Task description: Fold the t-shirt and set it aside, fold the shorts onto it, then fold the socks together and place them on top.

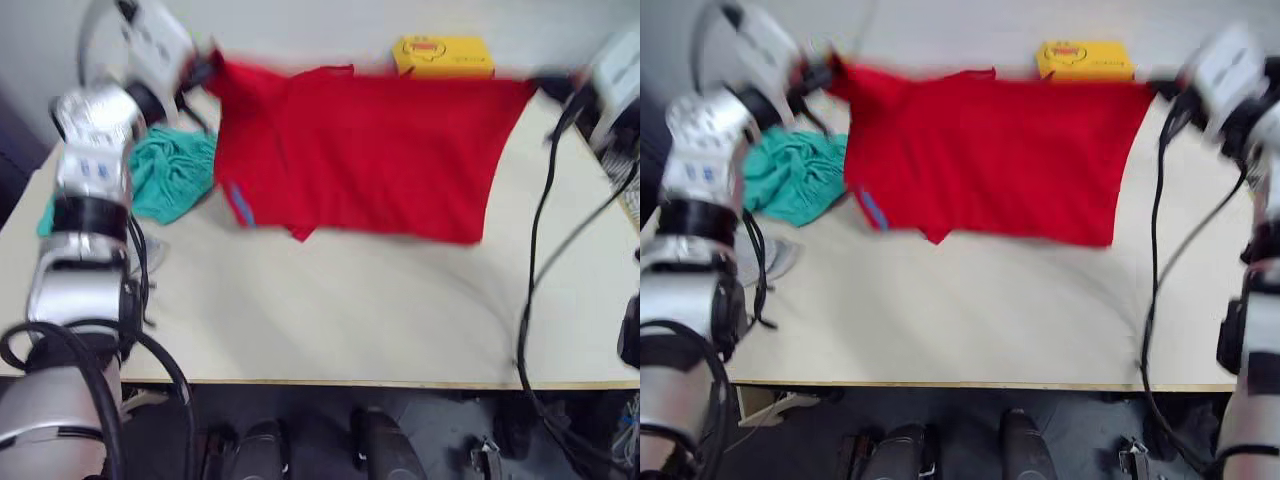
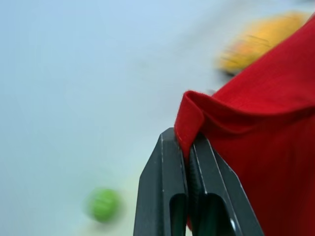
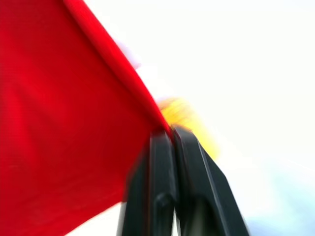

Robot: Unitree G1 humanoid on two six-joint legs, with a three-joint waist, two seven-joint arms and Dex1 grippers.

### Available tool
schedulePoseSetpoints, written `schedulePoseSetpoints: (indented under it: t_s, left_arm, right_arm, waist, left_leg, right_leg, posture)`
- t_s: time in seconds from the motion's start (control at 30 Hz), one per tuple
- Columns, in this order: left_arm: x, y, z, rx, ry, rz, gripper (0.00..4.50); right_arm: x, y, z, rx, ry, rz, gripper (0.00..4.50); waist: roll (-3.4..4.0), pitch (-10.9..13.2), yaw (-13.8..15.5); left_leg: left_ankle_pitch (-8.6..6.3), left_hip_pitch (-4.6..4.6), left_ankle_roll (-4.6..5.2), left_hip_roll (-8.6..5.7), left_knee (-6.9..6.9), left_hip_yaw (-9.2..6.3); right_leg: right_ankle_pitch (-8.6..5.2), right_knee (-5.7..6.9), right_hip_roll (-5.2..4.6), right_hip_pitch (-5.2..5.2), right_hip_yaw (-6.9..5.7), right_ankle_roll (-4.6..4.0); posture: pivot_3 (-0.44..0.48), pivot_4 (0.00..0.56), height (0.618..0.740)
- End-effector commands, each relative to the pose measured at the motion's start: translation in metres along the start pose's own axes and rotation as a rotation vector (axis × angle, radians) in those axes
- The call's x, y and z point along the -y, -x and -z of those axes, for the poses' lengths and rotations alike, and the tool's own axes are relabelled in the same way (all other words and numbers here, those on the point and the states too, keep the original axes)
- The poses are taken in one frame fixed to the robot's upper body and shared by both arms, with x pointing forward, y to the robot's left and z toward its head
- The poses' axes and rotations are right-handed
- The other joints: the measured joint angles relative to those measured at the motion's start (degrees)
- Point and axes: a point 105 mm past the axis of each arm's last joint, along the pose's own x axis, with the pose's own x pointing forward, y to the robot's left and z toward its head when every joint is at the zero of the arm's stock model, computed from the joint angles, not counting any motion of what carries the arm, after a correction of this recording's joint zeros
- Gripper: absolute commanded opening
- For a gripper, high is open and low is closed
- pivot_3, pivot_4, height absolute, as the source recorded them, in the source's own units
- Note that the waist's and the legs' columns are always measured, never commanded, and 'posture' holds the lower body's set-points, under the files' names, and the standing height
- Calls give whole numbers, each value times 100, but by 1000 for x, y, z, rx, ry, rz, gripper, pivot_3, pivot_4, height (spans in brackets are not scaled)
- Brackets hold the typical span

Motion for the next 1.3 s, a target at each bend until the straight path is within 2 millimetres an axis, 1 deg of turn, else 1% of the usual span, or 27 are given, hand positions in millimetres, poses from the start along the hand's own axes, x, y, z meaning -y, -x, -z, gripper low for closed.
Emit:
schedulePoseSetpoints:
  t_s: [0.03,0.07,0.1,0.13,0.17,0.23,0.27,0.3,0.33,0.37,0.4,0.43,0.47,0.53,0.57,0.63,0.67,0.77,0.8,0.87,0.9,0.93,1.0,1.07,1.1,1.2,1.3]
  left_arm:
    - [-91,18,-73,245,-97,-398,0]
    - [-101,23,-88,296,-123,-438,0]
    - [-108,27,-101,341,-162,-452,0]
    - [-112,32,-110,373,-195,-453,0]
    - [-112,35,-115,399,-224,-433,0]
    - [-100,38,-113,411,-326,-335,0]
    - [-74,38,-87,367,-346,-149,0]
    - [-48,44,-59,317,-369,12,0]
    - [-26,53,-32,267,-370,146,0]
    - [-1,69,-2,202,-338,303,0]
    - [21,89,24,144,-321,419,0]
    - [38,108,41,101,-283,511,0]
    - [60,134,62,23,-224,619,0]
    - [92,179,81,-89,-156,775,0]
    - [107,201,83,-149,-75,830,0]
    - [128,235,82,-240,-13,912,0]
    - [136,247,77,-277,42,924,0]
    - [151,270,69,-366,104,934,0]
    - [155,276,69,-395,108,944,0]
    - [159,283,67,-431,114,967,0]
    - [159,286,68,-455,110,990,0]
    - [159,287,68,-473,109,1006,0]
    - [154,285,70,-507,116,992,0]
    - [151,280,70,-522,124,961,0]
    - [150,279,71,-528,126,954,0]
    - [156,282,65,-571,219,982,0]
    - [160,288,61,-605,255,1021,0]
  right_arm:
    - [62,11,-42,112,157,307,76]
    - [67,11,-49,128,185,330,76]
    - [71,13,-56,150,244,354,76]
    - [72,14,-60,159,285,353,76]
    - [71,16,-62,167,328,355,76]
    - [61,19,-52,152,392,295,76]
    - [39,23,-27,110,407,192,76]
    - [16,30,-6,78,452,87,76]
    - [-8,39,13,58,492,-23,76]
    - [-31,50,33,34,486,-120,76]
    - [-55,64,47,32,501,-221,76]
    - [-74,76,58,25,502,-307,76]
    - [-95,93,69,20,486,-392,76]
    - [-121,117,80,-7,400,-461,76]
    - [-135,132,85,-37,369,-523,76]
    - [-169,167,95,-103,309,-691,76]
    - [-180,182,97,-132,288,-749,76]
    - [-194,215,107,-265,201,-841,76]
    - [-197,225,111,-328,167,-882,76]
    - [-199,237,114,-402,136,-943,76]
    - [-202,254,120,-510,81,-1030,76]
    - [-203,266,122,-582,41,-1091,76]
    - [-202,271,116,-627,-18,-1122,76]
    - [-202,270,111,-640,-32,-1143,76]
    - [-202,271,110,-651,-39,-1155,76]
    - [-212,283,96,-702,-167,-1241,76]
    - [-216,288,87,-722,-230,-1281,76]
  waist:
    - [-1,0,-26]
    - [-3,1,-45]
    - [-3,1,-59]
    - [-2,1,-79]
    - [-2,1,-98]
    - [-2,1,-114]
    - [-2,1,-127]
    - [-2,2,-132]
    - [4,-1,-128]
    - [12,4,-132]
    - [14,3,-128]
    - [19,5,-125]
    - [27,19,-130]
    - [48,59,-141]
    - [48,81,-137]
    - [46,93,-125]
    - [46,93,-105]
    - [49,96,-40]
    - [58,99,-22]
    - [67,94,7]
    - [66,86,30]
    - [70,83,48]
    - [55,67,75]
    - [48,60,113]
    - [47,59,125]
    - [53,56,176]
    - [46,53,181]
  left_leg:
    - [-5,-37,5,-8,-3,12]
    - [-15,-47,11,-14,-17,36]
    - [-27,-45,29,-31,-23,75]
    - [-37,-37,46,-34,-22,93]
    - [-47,-35,63,-35,-19,100]
    - [-70,-36,102,-45,-16,141]
    - [-73,-36,108,-47,-15,146]
    - [-84,-41,126,-58,0,165]
    - [-89,-12,135,-66,22,180]
    - [-104,58,162,-33,23,232]
    - [-113,92,176,-16,23,261]
    - [-113,94,177,-12,24,277]
    - [-114,89,180,-14,39,284]
    - [-106,43,195,-10,89,257]
    - [-106,37,195,-9,107,239]
    - [-105,30,195,23,135,228]
    - [-105,42,194,44,140,229]
    - [-85,100,195,55,150,230]
    - [-83,162,194,56,147,230]
    - [-116,237,204,68,111,231]
    - [-116,262,203,75,110,231]
    - [-112,259,198,83,111,229]
    - [-108,258,187,86,107,227]
    - [-100,256,147,101,109,226]
    - [-99,253,150,110,109,229]
    - [-105,239,136,135,110,244]
    - [-120,235,126,160,113,250]
  right_leg:
    - [0,23,-28,-56,-53,0]
    - [0,51,-51,-96,-99,0]
    - [0,87,-95,-117,-192,0]
    - [1,91,-115,-115,-257,0]
    - [2,93,-144,-112,-329,1]
    - [2,93,-209,-110,-466,1]
    - [2,89,-222,-108,-495,1]
    - [2,80,-269,-95,-589,1]
    - [6,25,-295,-3,-655,6]
    - [7,-2,-294,103,-691,9]
    - [6,-14,-294,169,-693,9]
    - [6,-38,-295,182,-689,9]
    - [6,-67,-299,195,-685,8]
    - [10,-64,-305,169,-676,15]
    - [10,-58,-305,171,-677,15]
    - [15,-42,-300,170,-678,18]
    - [17,-38,-297,180,-677,15]
    - [43,-30,-292,231,-669,-13]
    - [53,-65,-290,290,-669,-18]
    - [86,-123,-281,377,-672,-41]
    - [87,-127,-280,397,-667,-47]
    - [88,-129,-279,394,-664,-62]
    - [84,-116,-284,382,-621,-75]
    - [76,-99,-279,371,-621,-94]
    - [71,-99,-270,368,-625,-102]
    - [63,-98,-220,354,-668,-113]
    - [63,-111,-185,355,-677,-114]
  posture:
    - [0,150,740]
    - [0,150,740]
    - [0,150,740]
    - [0,150,740]
    - [0,150,740]
    - [0,150,740]
    - [0,150,740]
    - [0,150,740]
    - [0,150,740]
    - [0,150,740]
    - [0,150,740]
    - [0,150,740]
    - [0,150,740]
    - [0,150,740]
    - [0,150,740]
    - [0,150,740]
    - [0,150,740]
    - [0,150,740]
    - [0,150,740]
    - [0,150,740]
    - [0,150,740]
    - [0,150,740]
    - [0,150,740]
    - [0,150,740]
    - [0,150,740]
    - [0,150,740]
    - [0,150,740]
